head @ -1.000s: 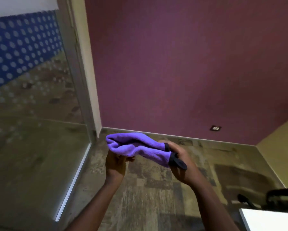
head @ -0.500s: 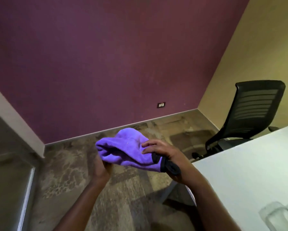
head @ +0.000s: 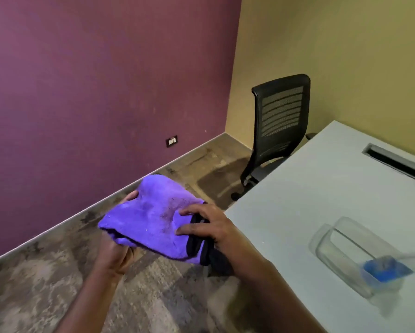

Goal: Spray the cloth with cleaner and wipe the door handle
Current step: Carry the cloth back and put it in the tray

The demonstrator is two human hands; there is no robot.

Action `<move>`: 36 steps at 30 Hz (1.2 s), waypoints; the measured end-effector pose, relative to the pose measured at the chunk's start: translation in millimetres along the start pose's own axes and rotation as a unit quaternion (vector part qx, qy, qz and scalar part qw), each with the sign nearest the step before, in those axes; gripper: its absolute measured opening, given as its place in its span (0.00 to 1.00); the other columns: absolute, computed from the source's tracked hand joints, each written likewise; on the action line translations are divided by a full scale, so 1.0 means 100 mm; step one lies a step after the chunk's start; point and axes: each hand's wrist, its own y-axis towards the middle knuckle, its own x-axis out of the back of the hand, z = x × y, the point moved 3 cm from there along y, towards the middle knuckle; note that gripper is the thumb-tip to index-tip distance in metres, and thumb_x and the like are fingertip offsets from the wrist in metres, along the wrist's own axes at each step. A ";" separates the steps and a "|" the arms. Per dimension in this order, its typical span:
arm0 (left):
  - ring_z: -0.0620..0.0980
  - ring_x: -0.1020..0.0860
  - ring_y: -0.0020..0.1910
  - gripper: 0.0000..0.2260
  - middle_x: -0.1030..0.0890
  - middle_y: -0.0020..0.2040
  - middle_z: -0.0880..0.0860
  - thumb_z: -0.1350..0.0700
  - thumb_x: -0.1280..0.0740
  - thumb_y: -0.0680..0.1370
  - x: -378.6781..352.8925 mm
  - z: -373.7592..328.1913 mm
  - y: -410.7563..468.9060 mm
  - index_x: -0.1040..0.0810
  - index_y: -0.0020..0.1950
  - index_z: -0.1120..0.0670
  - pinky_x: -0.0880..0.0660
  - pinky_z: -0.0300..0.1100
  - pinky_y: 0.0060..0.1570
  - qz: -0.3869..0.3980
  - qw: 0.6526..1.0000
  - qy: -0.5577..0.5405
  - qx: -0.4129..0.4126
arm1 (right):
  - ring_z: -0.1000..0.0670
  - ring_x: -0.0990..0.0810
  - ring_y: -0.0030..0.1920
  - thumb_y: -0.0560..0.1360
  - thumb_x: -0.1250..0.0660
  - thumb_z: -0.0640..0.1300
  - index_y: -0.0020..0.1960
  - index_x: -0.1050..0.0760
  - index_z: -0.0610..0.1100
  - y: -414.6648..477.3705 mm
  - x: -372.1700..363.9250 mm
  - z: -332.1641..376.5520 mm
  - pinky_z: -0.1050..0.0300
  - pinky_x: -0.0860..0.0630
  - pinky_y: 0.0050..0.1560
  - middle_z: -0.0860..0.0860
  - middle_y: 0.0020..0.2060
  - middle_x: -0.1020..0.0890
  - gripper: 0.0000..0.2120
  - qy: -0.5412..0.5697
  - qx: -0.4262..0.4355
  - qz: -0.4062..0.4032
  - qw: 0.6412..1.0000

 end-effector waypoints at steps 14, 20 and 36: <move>0.47 0.18 0.49 0.22 0.23 0.66 0.55 0.60 0.38 0.76 -0.33 0.45 0.62 0.28 0.70 0.50 0.20 0.37 0.36 0.152 0.957 -0.150 0.196 | 0.52 0.33 0.50 0.74 0.30 0.51 0.52 0.17 0.60 -0.08 0.14 -0.30 0.65 0.39 0.58 0.62 0.54 0.29 0.08 -0.243 -0.099 -0.157 0.952; 0.41 0.21 0.28 0.04 0.15 0.41 0.51 0.60 0.26 0.70 -0.57 0.60 0.61 0.15 0.44 0.55 0.26 0.31 0.20 0.170 0.892 -0.246 0.338 | 0.50 0.31 0.49 0.75 0.31 0.46 0.53 0.16 0.53 -0.28 0.22 -0.17 0.56 0.34 0.54 0.52 0.54 0.22 0.09 -0.298 -0.110 -0.170 0.933; 0.61 0.16 0.49 0.11 0.15 0.51 0.59 0.55 0.31 0.70 -1.57 1.13 0.20 0.14 0.48 0.59 0.20 0.61 0.40 0.263 0.763 -0.247 0.537 | 0.50 0.23 0.59 0.75 0.36 0.51 0.70 0.32 0.59 -1.39 0.69 -0.42 0.51 0.21 0.50 0.58 0.66 0.29 0.23 -0.359 -0.235 -0.200 0.881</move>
